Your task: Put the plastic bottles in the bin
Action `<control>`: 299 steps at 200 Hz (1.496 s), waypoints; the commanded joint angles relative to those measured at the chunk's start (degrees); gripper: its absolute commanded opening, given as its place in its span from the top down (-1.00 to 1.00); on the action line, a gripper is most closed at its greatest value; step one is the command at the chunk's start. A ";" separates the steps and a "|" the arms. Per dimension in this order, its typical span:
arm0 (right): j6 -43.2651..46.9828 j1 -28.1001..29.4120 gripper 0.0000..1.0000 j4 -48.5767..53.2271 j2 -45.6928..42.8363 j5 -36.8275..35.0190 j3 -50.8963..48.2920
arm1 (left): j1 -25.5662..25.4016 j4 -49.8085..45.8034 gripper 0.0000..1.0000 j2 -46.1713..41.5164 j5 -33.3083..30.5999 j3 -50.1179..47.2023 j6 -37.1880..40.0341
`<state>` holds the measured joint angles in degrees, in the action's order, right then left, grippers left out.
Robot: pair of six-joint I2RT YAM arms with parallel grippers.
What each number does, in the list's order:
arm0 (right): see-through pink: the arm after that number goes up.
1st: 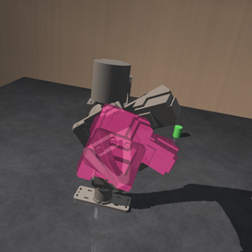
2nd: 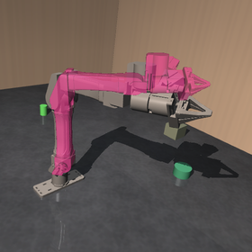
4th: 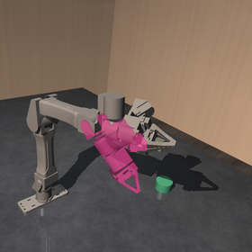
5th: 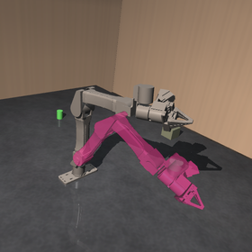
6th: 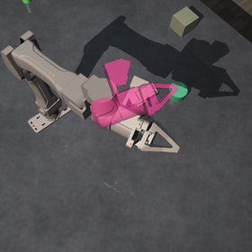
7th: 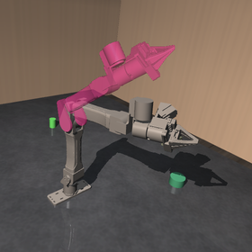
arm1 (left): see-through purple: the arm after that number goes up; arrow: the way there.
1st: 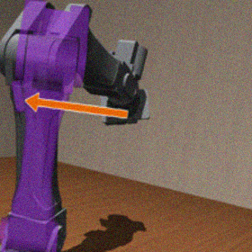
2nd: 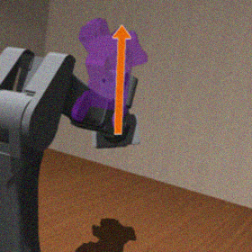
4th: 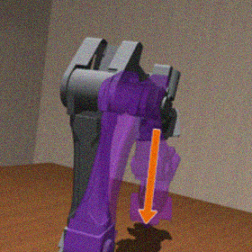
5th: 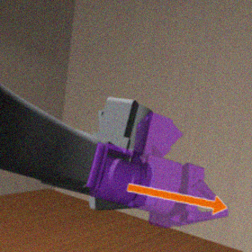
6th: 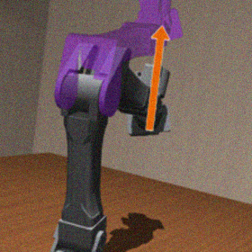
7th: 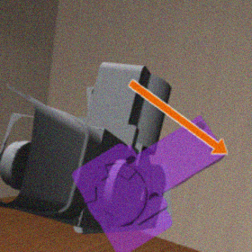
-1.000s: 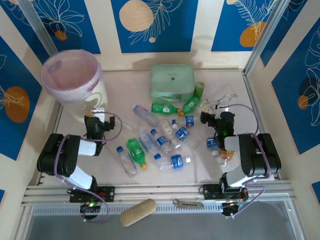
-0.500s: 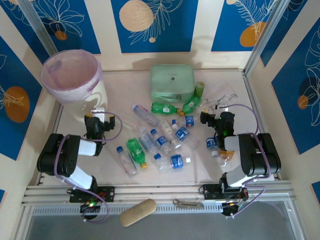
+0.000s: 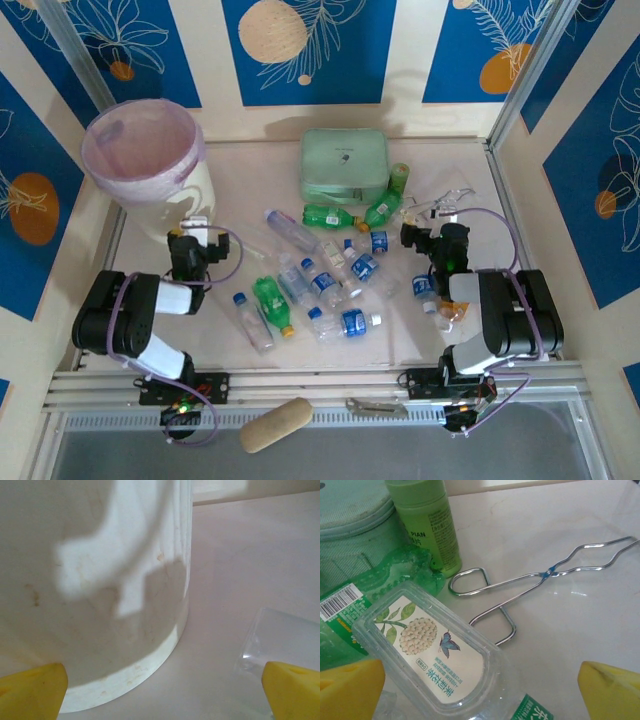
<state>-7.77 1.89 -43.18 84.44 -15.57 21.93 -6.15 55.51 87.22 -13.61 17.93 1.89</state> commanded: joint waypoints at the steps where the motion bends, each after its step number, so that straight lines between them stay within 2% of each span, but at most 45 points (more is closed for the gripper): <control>1: -0.94 1.16 -1.00 8.96 -6.89 -5.73 4.36 | -1.76 -0.75 -0.99 -6.27 -2.32 -0.41 1.63; 23: -7.38 1.43 -1.00 26.40 -13.54 -10.77 10.66 | -5.77 -7.58 -0.99 -13.51 -7.41 1.18 4.49; 44: -14.91 1.45 -0.99 42.37 -18.58 -10.25 15.48 | -7.29 -13.19 -0.99 -19.85 -7.34 2.84 0.95; 79: -20.90 1.36 -0.95 64.74 -24.23 -5.94 20.84 | -7.68 -31.24 -0.99 -29.21 -0.19 7.61 -10.00; 106: -24.32 0.19 -0.95 79.79 -25.02 -4.03 24.70 | -8.12 -36.08 -0.99 -33.48 5.78 6.70 -20.10; 123: -26.75 -1.96 -0.94 86.38 -25.48 -2.63 25.42 | -9.44 -38.62 -0.99 -34.99 7.41 6.17 -24.43; 152: -25.85 -9.22 -0.85 90.82 -25.33 4.09 23.35 | -13.06 -38.45 -0.99 -34.20 8.89 5.84 -28.70; 178: -25.33 -15.22 -0.82 91.69 -23.95 7.37 21.91 | -16.04 -35.80 -0.99 -29.07 11.67 7.76 -29.43; 237: -26.68 -15.34 -0.79 91.61 -19.79 2.49 21.03 | -18.94 -30.16 -0.99 -19.30 16.83 12.82 -29.20; 299: -27.57 -14.99 -0.71 88.71 -12.87 0.73 20.07 | -19.20 -30.69 -0.99 -21.75 16.03 11.44 -29.54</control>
<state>-34.24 -13.19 46.39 69.56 -14.39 42.17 -24.80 23.97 67.83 1.93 29.23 -27.16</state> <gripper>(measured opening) 0.861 0.994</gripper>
